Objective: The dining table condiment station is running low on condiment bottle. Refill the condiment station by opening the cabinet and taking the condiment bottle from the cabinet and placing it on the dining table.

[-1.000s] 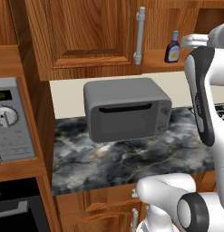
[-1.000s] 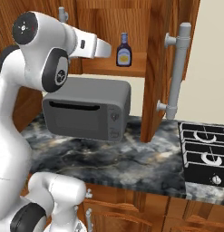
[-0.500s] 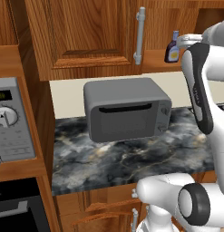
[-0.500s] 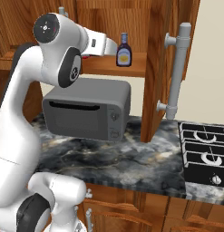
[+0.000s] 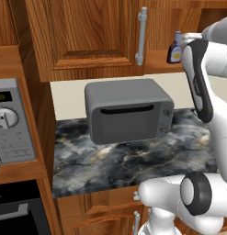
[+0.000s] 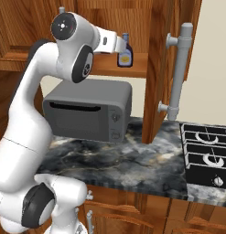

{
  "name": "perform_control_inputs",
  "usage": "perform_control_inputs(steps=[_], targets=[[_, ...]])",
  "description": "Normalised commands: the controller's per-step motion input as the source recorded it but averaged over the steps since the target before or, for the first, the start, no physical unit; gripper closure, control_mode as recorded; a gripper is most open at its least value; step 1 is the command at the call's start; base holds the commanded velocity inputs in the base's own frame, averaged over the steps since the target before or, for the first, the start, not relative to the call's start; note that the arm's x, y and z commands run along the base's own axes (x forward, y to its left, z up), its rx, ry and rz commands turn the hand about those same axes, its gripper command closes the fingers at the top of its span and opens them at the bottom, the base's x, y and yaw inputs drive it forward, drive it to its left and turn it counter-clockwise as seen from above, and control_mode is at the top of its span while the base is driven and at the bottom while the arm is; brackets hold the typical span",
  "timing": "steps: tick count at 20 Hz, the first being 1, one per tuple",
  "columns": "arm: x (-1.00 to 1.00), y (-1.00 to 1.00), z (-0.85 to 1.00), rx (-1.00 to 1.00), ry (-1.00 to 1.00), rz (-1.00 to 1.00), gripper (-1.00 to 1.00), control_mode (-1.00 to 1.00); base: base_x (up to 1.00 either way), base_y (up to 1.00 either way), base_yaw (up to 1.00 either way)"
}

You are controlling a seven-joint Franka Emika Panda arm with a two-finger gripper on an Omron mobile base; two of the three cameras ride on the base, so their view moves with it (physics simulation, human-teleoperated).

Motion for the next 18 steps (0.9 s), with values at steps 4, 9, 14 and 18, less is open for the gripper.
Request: perform_control_inputs(steps=[4,9,14,18], targets=[[0.31,0.00,-0.07,0.00,0.00,0.00,-1.00,-1.00,0.00,0.00,0.00],[0.32,-0.05,-0.08,0.00,0.00,0.01,-1.00,-1.00,0.00,0.00,0.00],[0.33,-0.12,-0.05,0.00,0.00,0.01,-1.00,-1.00,0.00,0.00,0.00],[0.32,-0.15,-0.03,0.00,0.00,0.01,-1.00,-1.00,0.00,0.00,0.00]])
